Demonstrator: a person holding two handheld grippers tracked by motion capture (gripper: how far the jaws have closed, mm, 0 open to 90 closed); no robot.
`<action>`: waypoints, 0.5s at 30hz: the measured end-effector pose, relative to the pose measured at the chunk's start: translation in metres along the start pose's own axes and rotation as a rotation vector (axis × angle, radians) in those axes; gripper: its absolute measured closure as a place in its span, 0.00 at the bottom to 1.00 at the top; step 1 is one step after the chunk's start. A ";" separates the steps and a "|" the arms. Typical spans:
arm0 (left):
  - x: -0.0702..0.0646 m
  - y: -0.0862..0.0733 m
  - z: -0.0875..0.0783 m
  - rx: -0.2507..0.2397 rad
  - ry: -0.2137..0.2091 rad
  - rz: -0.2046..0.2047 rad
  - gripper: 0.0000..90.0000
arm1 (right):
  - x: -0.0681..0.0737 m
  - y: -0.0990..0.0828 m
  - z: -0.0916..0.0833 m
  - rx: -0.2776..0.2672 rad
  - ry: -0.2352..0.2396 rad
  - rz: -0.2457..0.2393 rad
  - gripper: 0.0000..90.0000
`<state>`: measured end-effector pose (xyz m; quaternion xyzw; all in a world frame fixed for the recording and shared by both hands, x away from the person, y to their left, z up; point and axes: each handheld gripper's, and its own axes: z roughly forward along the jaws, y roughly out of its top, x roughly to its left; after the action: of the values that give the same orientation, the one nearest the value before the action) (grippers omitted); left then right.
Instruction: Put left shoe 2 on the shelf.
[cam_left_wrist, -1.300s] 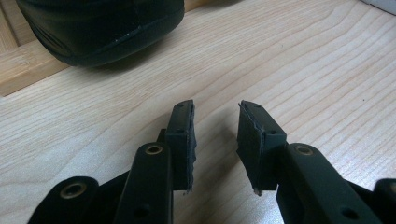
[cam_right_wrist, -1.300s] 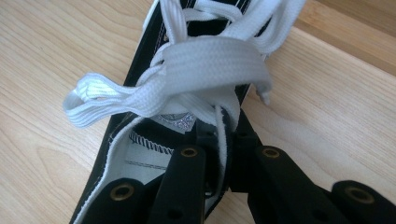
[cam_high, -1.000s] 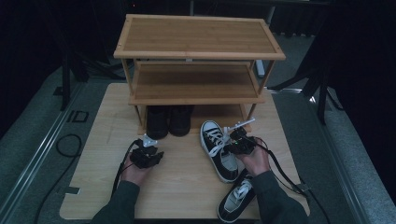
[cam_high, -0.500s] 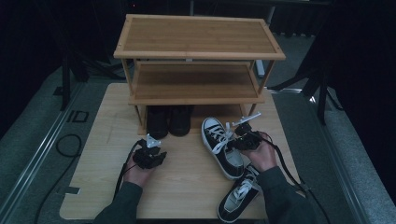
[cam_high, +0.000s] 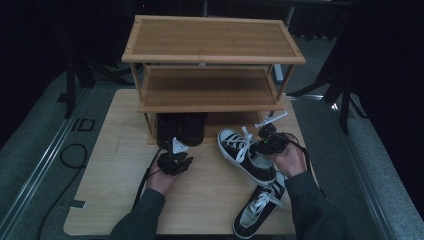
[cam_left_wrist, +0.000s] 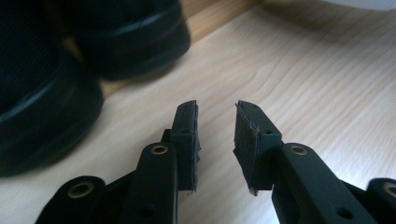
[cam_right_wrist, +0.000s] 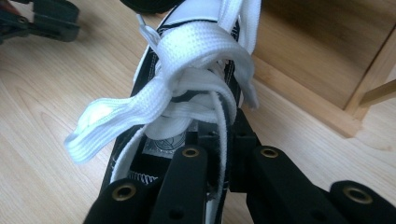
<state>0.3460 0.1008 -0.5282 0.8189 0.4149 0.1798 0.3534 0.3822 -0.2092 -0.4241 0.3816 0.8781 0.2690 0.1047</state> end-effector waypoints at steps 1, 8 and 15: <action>0.000 0.000 0.000 0.000 0.000 0.000 0.78 | 0.000 0.000 0.000 0.000 0.000 0.000 0.98; -0.012 0.025 0.021 -0.018 0.004 0.023 0.82 | -0.007 0.000 -0.011 -0.005 -0.011 -0.007 0.97; -0.017 0.040 0.040 -0.006 0.024 0.031 0.90 | -0.010 0.000 -0.017 0.002 -0.010 -0.014 0.97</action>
<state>0.3815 0.0533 -0.5269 0.8219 0.4060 0.1962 0.3480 0.3822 -0.2231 -0.4104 0.3767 0.8806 0.2655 0.1105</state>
